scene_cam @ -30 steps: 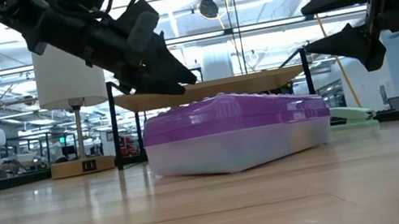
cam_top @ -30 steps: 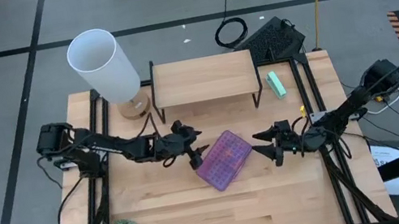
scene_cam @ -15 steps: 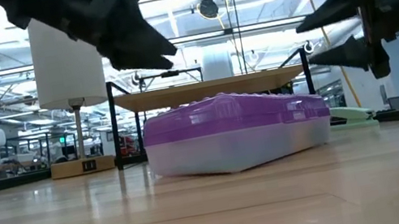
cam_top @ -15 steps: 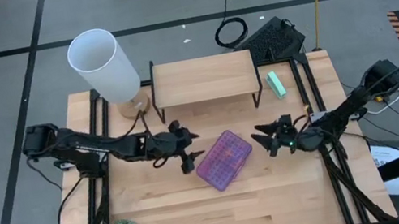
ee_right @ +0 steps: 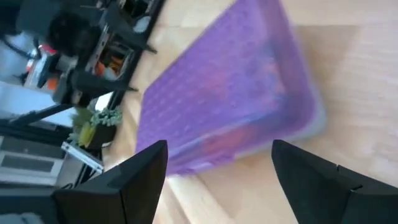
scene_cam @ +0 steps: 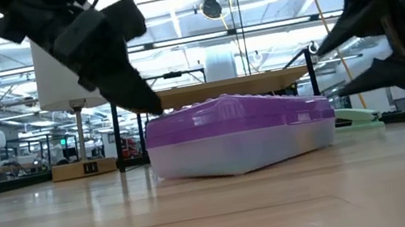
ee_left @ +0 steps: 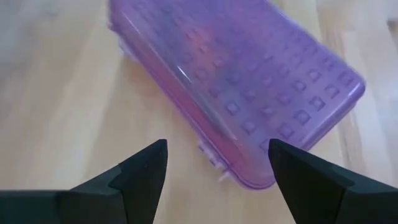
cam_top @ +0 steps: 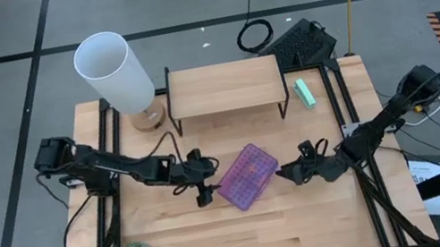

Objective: Pack school essentials
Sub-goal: Put the violet supply box on the shelf

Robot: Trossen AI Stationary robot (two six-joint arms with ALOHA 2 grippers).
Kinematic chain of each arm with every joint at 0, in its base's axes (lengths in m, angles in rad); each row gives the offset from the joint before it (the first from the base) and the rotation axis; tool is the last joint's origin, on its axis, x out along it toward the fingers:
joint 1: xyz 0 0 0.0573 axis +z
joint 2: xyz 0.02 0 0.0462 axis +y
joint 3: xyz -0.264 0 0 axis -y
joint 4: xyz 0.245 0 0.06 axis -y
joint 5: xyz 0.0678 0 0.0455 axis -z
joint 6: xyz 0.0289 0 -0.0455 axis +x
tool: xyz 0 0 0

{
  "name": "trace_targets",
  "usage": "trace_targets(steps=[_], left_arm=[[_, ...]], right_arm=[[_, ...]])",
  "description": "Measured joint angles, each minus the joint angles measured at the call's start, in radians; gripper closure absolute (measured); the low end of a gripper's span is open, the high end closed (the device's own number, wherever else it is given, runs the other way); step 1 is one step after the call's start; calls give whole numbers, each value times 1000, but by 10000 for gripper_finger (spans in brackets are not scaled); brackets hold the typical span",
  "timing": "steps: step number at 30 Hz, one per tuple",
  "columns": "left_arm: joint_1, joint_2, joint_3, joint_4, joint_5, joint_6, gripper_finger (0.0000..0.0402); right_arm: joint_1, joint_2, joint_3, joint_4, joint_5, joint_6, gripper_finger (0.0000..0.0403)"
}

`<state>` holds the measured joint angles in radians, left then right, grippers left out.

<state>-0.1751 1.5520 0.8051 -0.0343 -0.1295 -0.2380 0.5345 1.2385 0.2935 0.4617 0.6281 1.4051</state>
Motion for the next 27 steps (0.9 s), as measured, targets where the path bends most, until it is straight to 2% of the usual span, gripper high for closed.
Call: trace_targets(steps=[4, 7, 12, 18, 27], left_arm=[[-16, 71, 1, 86, 3, 4, 119], [-25, 111, 3, 154, 13, -4, 119], [-44, 154, 2, 255, 77, -4, 119], [-55, 198, 2, 343, 94, 5, 119], [-54, 210, 2, 364, 93, 26, 119]], right_arm=[[28, 34, -2, -50, 70, 150, 122], [39, 110, -1, -33, 76, 277, 122], [53, 258, 14, 109, 89, 420, 122], [33, 344, 29, 234, 61, 418, 122], [8, 376, 30, 132, 21, 482, 122]])
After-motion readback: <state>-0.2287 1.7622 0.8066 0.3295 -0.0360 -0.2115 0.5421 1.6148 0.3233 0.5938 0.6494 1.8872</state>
